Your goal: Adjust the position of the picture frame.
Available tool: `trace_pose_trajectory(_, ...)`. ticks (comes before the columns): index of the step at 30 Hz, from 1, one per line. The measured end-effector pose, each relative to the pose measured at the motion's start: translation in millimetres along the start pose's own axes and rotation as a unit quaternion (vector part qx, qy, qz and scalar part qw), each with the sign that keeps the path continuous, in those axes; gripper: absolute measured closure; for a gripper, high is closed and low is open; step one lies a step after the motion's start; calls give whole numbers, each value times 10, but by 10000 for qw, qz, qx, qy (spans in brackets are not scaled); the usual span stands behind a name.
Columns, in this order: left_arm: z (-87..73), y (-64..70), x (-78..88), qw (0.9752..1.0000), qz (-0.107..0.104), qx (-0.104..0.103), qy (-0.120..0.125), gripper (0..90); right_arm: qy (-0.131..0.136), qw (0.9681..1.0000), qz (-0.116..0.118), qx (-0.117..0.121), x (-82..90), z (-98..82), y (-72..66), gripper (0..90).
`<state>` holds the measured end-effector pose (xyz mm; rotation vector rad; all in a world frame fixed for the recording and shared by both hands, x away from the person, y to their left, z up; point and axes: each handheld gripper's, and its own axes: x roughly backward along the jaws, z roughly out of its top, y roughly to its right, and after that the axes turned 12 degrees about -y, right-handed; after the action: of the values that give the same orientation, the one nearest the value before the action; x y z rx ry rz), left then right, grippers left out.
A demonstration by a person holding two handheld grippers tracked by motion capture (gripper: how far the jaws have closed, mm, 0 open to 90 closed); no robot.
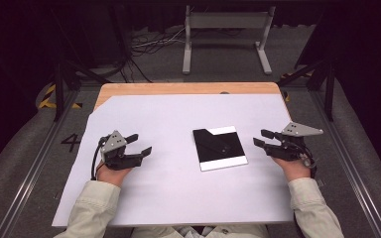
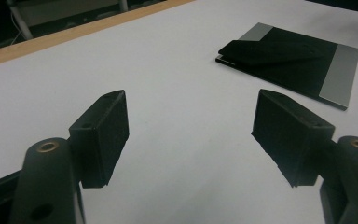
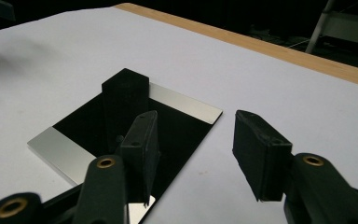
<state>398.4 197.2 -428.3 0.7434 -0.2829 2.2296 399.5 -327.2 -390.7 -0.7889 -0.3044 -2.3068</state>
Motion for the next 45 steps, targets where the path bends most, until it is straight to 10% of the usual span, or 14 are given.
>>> trace_pose_trajectory(20,0,-5,-1,10000,-1,-22,6,268,-41,9999,123,1,-1,36,-22,550)
trace_pose_trajectory(35,-6,-1,-9,10000,29,-6,-76,271,-481,9981,352,168,-69,172,-100,900)
trace_pose_trajectory(45,-6,0,-15,9999,55,9,-144,282,-647,9972,348,154,-114,225,-128,900)
